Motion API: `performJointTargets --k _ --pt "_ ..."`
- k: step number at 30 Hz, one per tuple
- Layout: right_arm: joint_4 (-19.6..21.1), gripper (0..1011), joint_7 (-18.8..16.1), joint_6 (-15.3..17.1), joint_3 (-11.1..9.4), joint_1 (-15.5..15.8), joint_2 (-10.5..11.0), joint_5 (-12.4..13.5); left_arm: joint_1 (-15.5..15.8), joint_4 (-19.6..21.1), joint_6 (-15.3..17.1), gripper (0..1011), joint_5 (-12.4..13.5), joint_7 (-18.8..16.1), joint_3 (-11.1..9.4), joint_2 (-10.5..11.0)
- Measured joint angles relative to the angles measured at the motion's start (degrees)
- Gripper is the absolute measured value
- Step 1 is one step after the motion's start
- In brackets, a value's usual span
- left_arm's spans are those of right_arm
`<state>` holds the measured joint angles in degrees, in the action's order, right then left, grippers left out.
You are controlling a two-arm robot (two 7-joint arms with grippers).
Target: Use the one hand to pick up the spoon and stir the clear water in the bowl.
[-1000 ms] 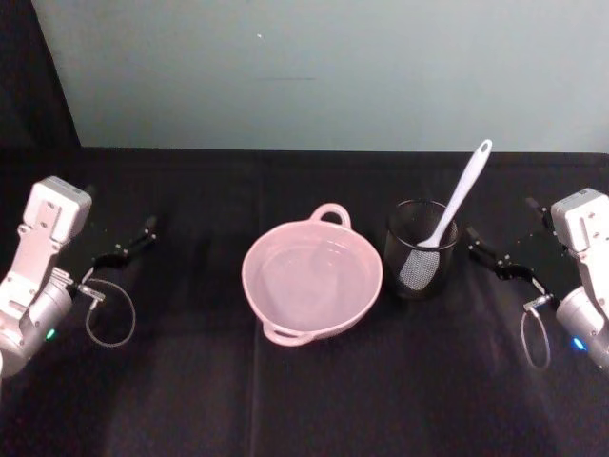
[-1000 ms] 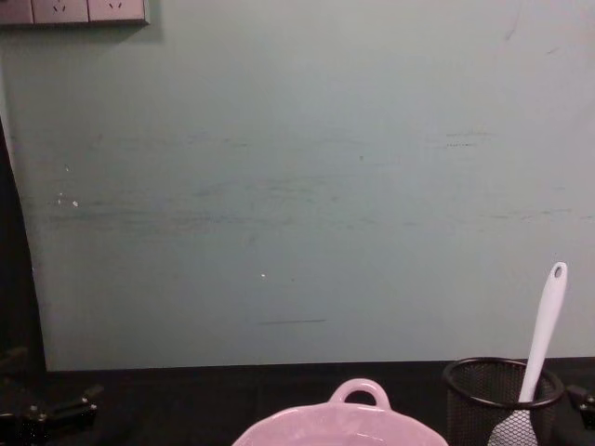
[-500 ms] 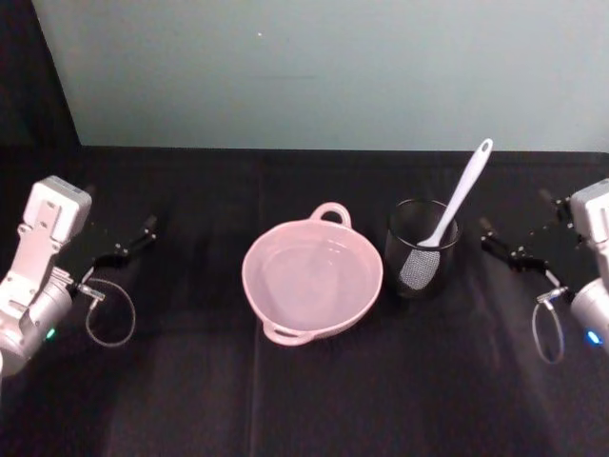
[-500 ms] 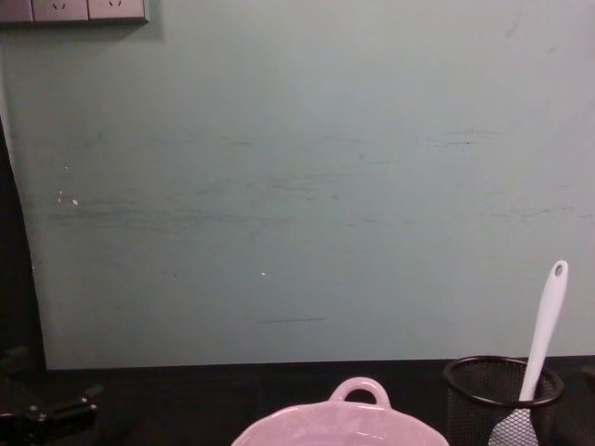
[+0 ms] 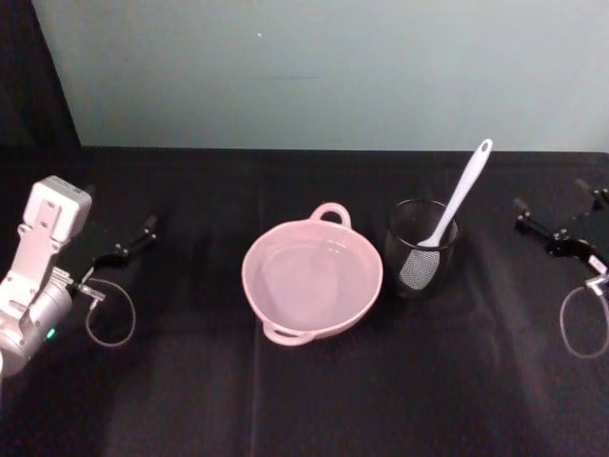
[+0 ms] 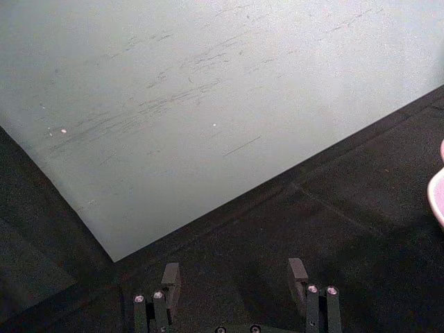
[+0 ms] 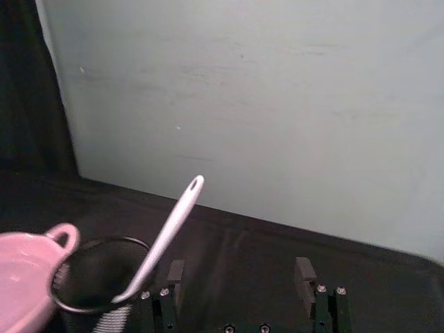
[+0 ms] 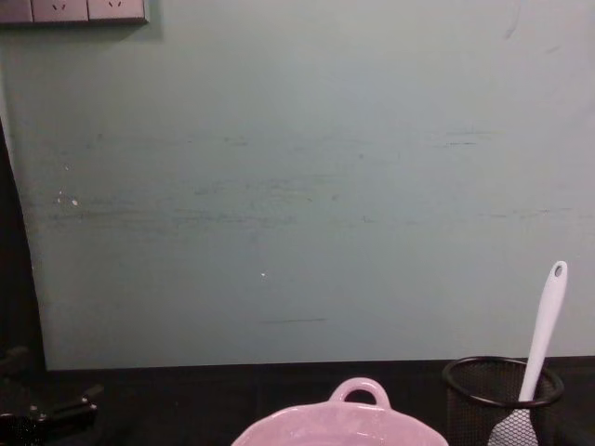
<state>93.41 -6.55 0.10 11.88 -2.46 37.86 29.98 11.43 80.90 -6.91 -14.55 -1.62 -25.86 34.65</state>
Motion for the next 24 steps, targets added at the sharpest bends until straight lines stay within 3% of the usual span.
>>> performJointTargets --k 8,11,12,15,18,21,24 --pt "1.9 1002 -7.5 6.1 -5.1 1.6 -0.9 12.3 0.0 0.0 0.0 1011 0.0 0.0 0.0 0.0" --pt "1.6 1002 -10.6 10.8 -6.6 0.9 -1.8 19.0 0.0 0.0 0.0 1011 0.0 0.0 0.0 0.0" --pt "1.6 1002 -10.6 10.8 -6.6 0.9 -1.8 19.0 0.0 0.0 0.0 1011 0.0 0.0 0.0 0.0" --pt "0.2 1002 -12.4 16.3 -6.7 -0.8 -2.4 25.6 0.0 0.0 0.0 1011 0.0 0.0 0.0 0.0" --pt "-1.6 1002 -12.8 20.1 -6.4 -2.8 -3.1 29.5 0.0 0.0 0.0 1011 0.0 0.0 0.0 0.0" --pt "-3.6 1002 -13.0 23.2 -5.4 -5.1 -3.8 32.3 0.0 0.0 0.0 1011 0.0 0.0 0.0 0.0" --pt "-6.0 1002 -12.9 24.9 -3.9 -7.8 -4.4 33.4 0.0 0.0 0.0 1011 0.0 0.0 0.0 0.0"
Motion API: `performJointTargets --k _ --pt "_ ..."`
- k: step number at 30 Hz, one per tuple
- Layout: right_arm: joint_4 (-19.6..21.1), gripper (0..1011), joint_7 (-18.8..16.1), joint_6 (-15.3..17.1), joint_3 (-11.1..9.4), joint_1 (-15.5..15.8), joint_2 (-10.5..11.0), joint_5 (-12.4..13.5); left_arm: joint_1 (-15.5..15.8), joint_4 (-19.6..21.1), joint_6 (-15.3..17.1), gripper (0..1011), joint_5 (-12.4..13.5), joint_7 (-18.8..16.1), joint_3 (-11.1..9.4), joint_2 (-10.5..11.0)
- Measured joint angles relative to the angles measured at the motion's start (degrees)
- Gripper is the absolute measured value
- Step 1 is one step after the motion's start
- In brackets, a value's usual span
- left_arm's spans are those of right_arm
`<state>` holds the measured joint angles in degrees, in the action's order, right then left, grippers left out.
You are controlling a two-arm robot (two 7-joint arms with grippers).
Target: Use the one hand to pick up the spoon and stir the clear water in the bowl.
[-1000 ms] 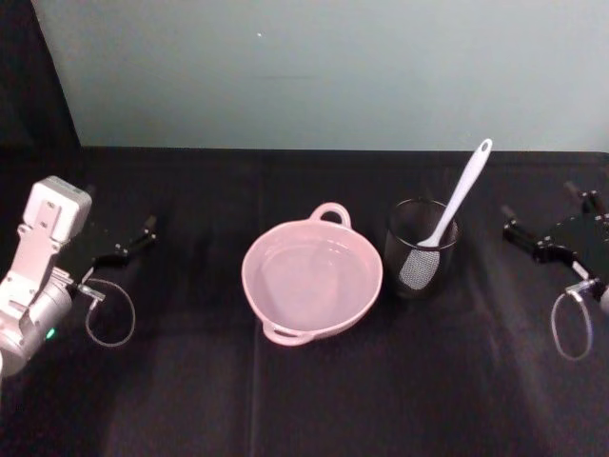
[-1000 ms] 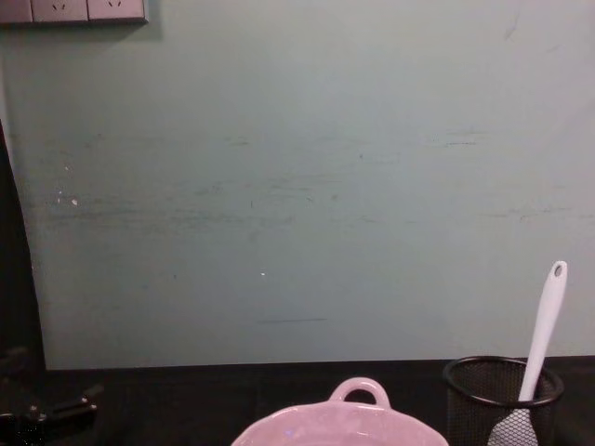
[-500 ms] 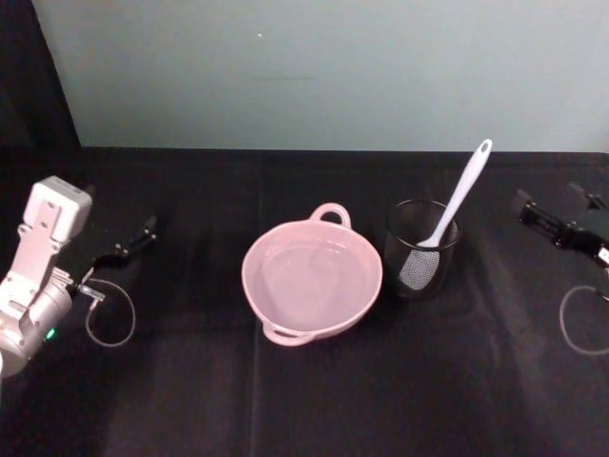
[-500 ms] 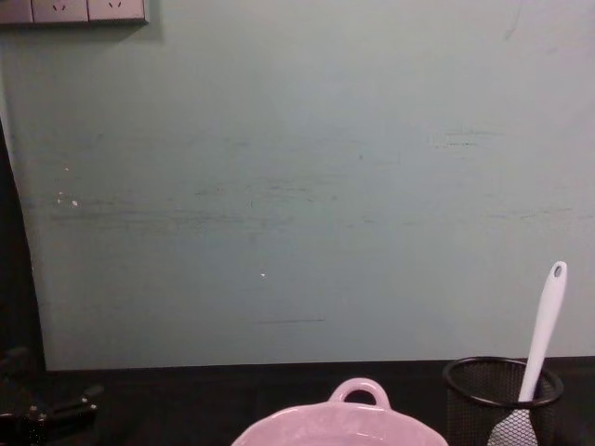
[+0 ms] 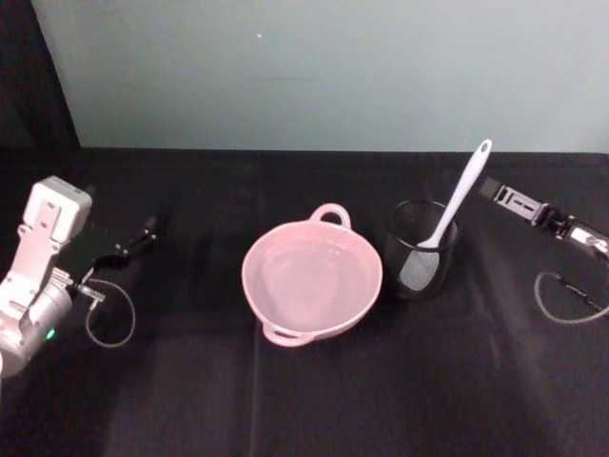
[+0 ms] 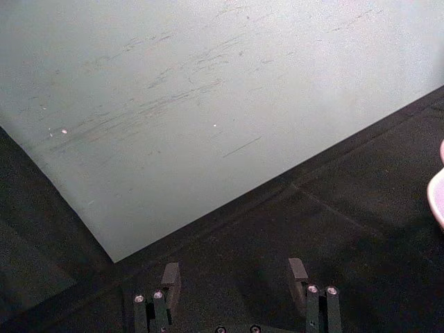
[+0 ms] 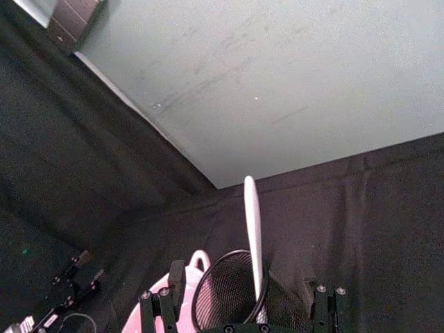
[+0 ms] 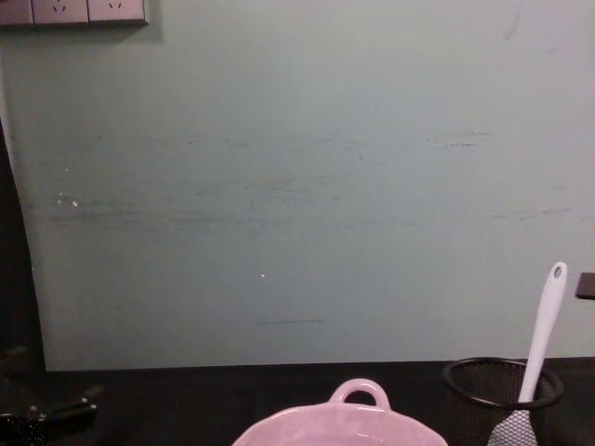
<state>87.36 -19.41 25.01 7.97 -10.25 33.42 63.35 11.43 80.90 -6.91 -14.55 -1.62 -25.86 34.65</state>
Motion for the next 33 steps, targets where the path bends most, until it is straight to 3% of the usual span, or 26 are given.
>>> performJointTargets --k 8,15,20,25,33 --pt "-6.2 1002 0.0 0.9 4.2 -6.4 -1.6 -0.5 0.0 0.0 0.0 1011 0.0 0.0 0.0 0.0" --pt "-10.8 1002 -2.0 -2.3 8.7 -11.1 -2.2 -4.0 0.0 0.0 0.0 1011 0.0 0.0 0.0 0.0" --pt "-12.6 1002 -2.8 -3.9 10.6 -12.8 -2.4 -5.3 0.0 0.0 0.0 1011 0.0 0.0 0.0 0.0" --pt "-13.8 1003 -3.4 -5.3 11.8 -13.8 -2.4 -6.0 0.0 0.0 0.0 1011 0.0 0.0 0.0 0.0" --pt "-13.7 999 -3.4 -5.3 11.7 -13.8 -2.4 -5.9 0.0 0.0 0.0 1011 0.0 0.0 0.0 0.0"
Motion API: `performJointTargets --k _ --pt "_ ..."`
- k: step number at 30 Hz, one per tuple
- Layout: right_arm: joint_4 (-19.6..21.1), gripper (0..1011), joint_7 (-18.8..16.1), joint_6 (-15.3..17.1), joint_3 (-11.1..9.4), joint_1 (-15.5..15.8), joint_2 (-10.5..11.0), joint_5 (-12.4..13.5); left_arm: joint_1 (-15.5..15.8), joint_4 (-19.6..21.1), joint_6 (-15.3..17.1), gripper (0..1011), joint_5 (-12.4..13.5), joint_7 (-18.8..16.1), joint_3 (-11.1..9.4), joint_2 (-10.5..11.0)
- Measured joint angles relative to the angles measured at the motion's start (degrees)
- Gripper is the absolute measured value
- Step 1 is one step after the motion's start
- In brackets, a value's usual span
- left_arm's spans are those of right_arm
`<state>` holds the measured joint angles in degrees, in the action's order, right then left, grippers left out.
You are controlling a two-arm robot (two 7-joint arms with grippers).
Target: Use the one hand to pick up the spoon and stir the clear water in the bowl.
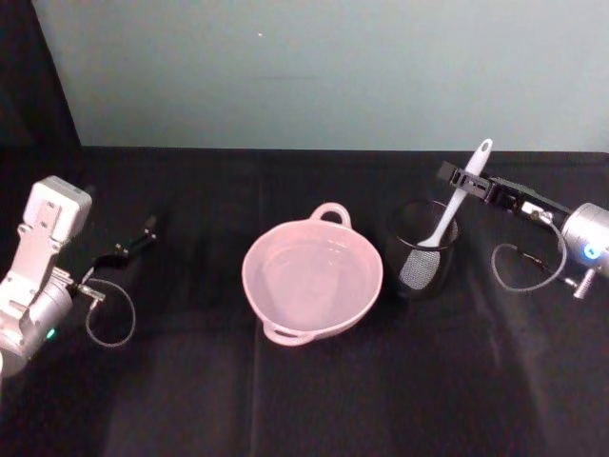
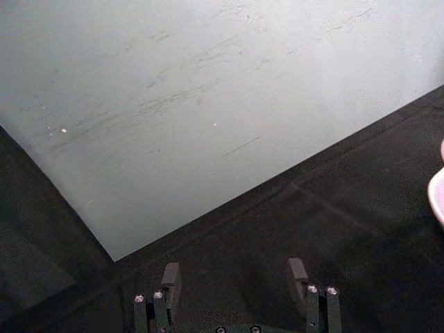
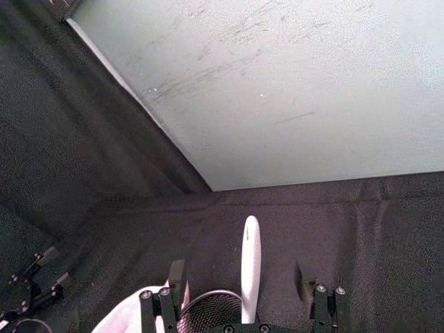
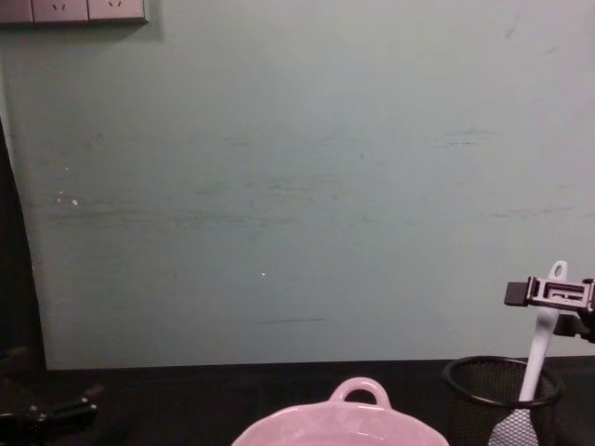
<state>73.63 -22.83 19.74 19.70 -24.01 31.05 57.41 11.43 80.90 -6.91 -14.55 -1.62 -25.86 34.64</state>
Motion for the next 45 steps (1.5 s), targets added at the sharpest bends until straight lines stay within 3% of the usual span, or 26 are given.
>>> performJointTargets --k 9,29,32,38,45 --pt "0.2 820 0.1 0.2 -0.2 0.1 0.0 0.1 0.0 0.0 0.0 1011 0.0 0.0 0.0 0.0" --pt "0.3 168 0.2 0.3 -0.3 0.2 0.0 0.1 0.0 0.0 0.0 1011 0.0 0.0 0.0 0.0" --pt "0.3 118 0.2 0.4 -0.3 0.2 0.0 0.1 0.0 0.0 0.0 1011 0.0 0.0 0.0 0.0" --pt "1.7 118 0.2 -0.9 0.4 0.3 1.0 -0.7 0.0 0.0 0.0 1011 0.0 0.0 0.0 0.0" --pt "7.7 118 0.6 -5.1 1.7 0.7 4.4 -4.8 0.0 0.0 0.0 1011 0.0 0.0 0.0 0.0"
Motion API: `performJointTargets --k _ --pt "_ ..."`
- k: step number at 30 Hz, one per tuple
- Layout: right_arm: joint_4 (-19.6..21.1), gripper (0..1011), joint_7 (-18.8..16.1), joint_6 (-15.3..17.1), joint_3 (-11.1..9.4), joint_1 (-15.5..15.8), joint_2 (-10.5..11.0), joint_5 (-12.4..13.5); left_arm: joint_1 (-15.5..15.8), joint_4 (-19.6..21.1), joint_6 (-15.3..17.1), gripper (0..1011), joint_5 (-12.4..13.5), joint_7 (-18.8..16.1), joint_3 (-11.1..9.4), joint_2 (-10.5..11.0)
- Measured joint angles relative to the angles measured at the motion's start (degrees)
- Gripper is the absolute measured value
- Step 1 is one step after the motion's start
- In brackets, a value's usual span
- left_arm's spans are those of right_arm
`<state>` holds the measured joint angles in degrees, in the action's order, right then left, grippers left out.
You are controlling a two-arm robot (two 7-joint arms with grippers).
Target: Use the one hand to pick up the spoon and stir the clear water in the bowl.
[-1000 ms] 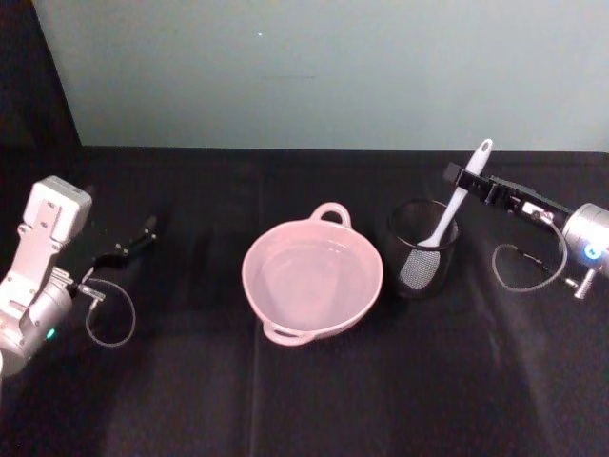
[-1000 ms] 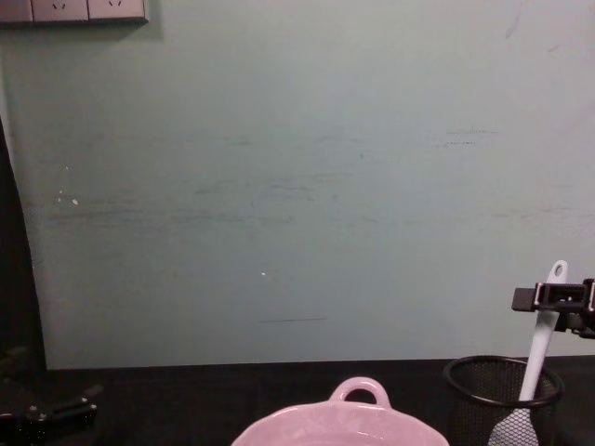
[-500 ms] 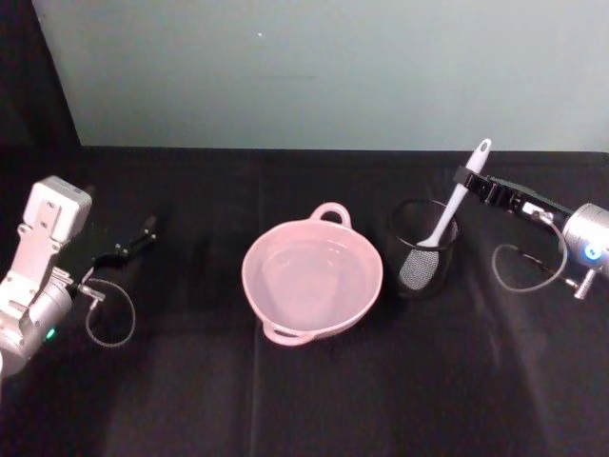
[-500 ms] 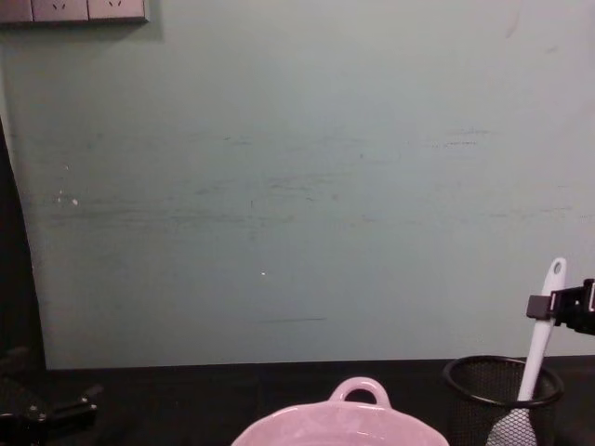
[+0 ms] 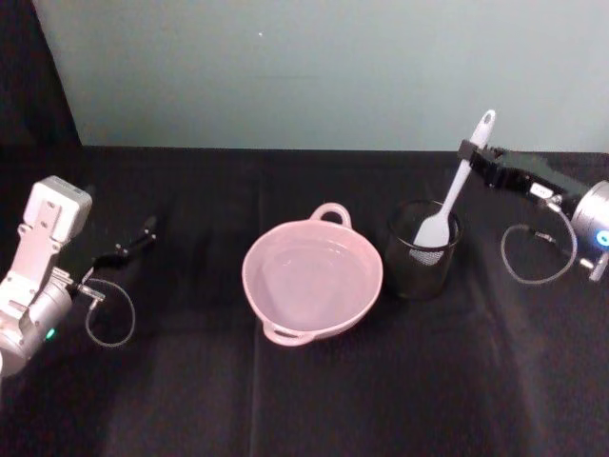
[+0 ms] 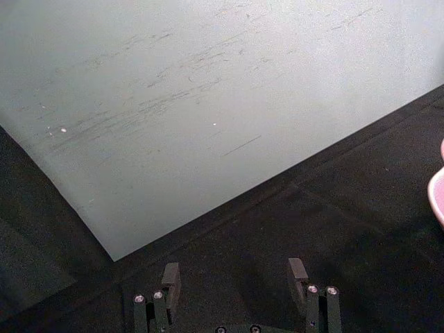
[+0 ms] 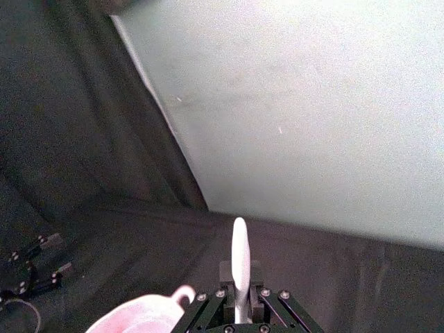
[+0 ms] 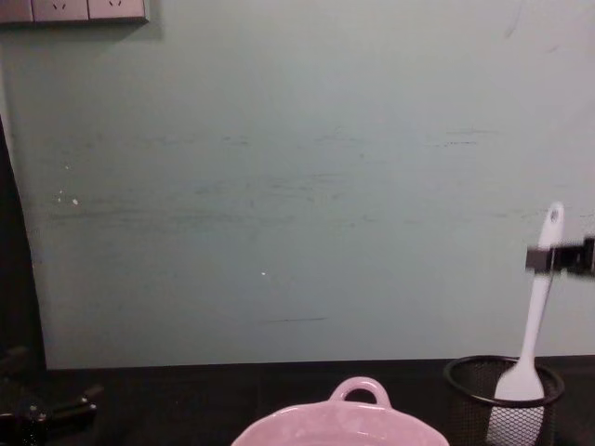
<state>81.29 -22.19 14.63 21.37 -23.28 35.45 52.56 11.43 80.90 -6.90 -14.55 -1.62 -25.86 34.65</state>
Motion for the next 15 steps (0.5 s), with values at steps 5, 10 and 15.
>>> performJointTargets --k 5,10,15 --pt "6.6 118 0.0 -2.9 -0.4 0.3 3.4 -4.2 0.0 0.0 0.0 1011 0.0 0.0 0.0 0.0" --pt "11.4 118 -0.7 -3.9 -1.2 -0.4 5.2 -7.0 0.0 0.0 0.0 1011 0.0 0.0 0.0 0.0" --pt "13.6 118 -1.9 -3.4 -0.6 -2.5 5.0 -8.7 0.0 0.0 0.0 1011 0.0 0.0 0.0 0.0"
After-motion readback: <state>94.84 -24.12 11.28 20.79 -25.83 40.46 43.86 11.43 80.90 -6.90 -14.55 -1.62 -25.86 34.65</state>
